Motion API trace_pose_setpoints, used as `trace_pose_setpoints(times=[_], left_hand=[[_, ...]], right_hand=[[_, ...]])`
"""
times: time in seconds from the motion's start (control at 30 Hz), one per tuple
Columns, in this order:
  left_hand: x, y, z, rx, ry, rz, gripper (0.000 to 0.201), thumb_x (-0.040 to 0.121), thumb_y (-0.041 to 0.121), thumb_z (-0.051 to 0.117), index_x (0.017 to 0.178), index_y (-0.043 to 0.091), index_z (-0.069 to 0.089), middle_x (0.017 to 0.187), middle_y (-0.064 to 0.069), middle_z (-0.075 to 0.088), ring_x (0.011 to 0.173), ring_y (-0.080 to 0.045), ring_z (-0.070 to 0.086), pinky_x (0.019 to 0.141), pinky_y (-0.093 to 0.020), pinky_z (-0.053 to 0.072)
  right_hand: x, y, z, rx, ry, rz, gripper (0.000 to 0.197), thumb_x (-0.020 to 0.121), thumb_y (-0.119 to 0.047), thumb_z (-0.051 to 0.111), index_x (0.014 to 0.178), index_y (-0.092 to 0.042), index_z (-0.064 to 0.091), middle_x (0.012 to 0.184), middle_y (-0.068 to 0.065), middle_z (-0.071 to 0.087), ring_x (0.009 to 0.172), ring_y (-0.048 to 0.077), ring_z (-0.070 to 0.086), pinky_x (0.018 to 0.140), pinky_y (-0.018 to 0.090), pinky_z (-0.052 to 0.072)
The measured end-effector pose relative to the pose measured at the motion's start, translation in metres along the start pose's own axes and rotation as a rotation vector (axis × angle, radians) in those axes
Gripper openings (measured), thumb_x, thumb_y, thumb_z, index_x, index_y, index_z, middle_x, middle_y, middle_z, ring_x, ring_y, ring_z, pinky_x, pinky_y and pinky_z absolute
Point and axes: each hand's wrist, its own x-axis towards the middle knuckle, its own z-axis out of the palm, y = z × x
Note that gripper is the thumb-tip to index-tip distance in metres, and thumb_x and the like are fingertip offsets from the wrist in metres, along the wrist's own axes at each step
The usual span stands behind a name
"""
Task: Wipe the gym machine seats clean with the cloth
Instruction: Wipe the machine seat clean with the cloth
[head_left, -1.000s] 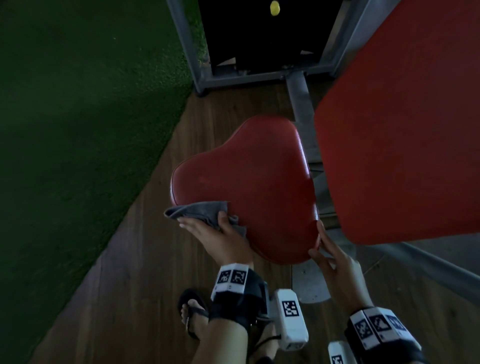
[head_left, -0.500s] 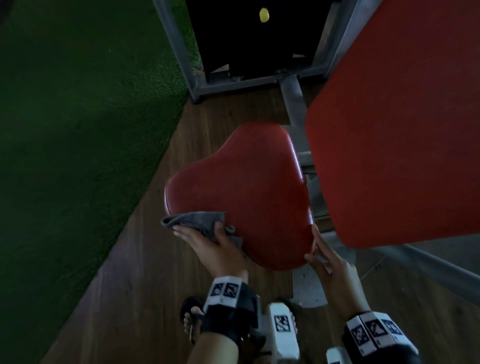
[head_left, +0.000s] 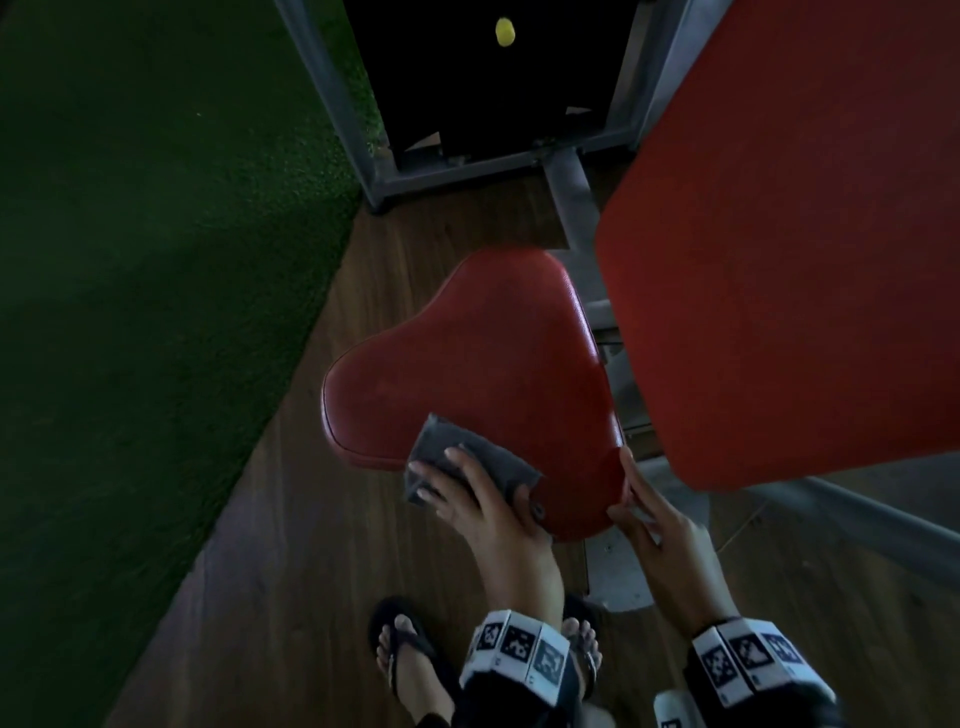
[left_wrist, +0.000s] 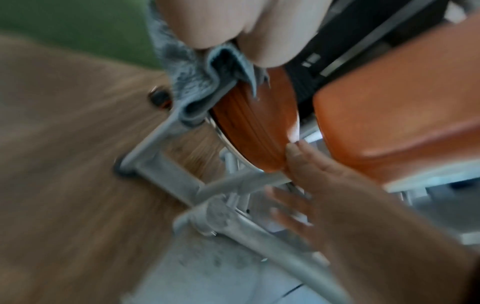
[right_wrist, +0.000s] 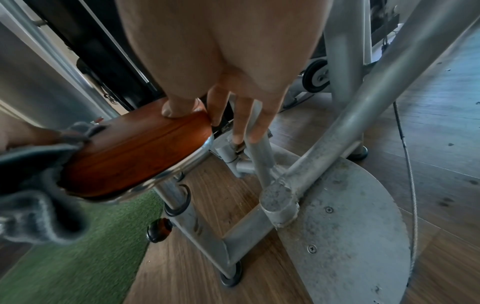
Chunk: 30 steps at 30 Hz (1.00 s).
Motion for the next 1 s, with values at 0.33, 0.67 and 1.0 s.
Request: trace_pose_setpoints(times=[0.33,0.67,1.0], left_hand=[[0.055,0.015,-0.019,0.686,-0.303,0.4,0.074,0.101,0.046,0.027,0.154,0.005,-0.005,0.159,-0.015,-0.026,0.139,-0.043,-0.035,0.113,-0.049,-0.023],[0.12,0.038,-0.084,0.461,-0.803,0.855,0.059,0.098,0.045,0.042,0.153,0.028,0.025,0.163,0.008,0.01,0.151,-0.017,0.003,0.123,-0.039,0.01],[0.185,-0.015,-0.181,0.469,-0.376,0.353,0.054,0.089,0.032,0.065,0.139,0.024,0.048,0.145,-0.008,0.041,0.125,-0.033,0.05,0.099,-0.048,0.046]], right_hand=[[-0.007,-0.01,0.01,-0.001,0.053,0.067,0.063,0.098,-0.022,0.051,0.145,-0.051,0.02,0.111,-0.025,0.057,0.076,-0.026,0.052,0.066,-0.002,0.039],[-0.022,-0.046,0.026,0.046,0.336,-0.027,0.058,0.097,-0.009,0.047,0.131,-0.055,0.038,0.128,-0.02,0.052,0.118,0.0,0.051,0.097,0.031,0.048],[0.039,-0.129,0.085,-0.441,0.221,-0.24,0.058,0.098,-0.053,0.026,0.151,-0.031,0.021,0.161,0.001,0.013,0.149,0.024,0.006,0.118,0.049,0.018]])
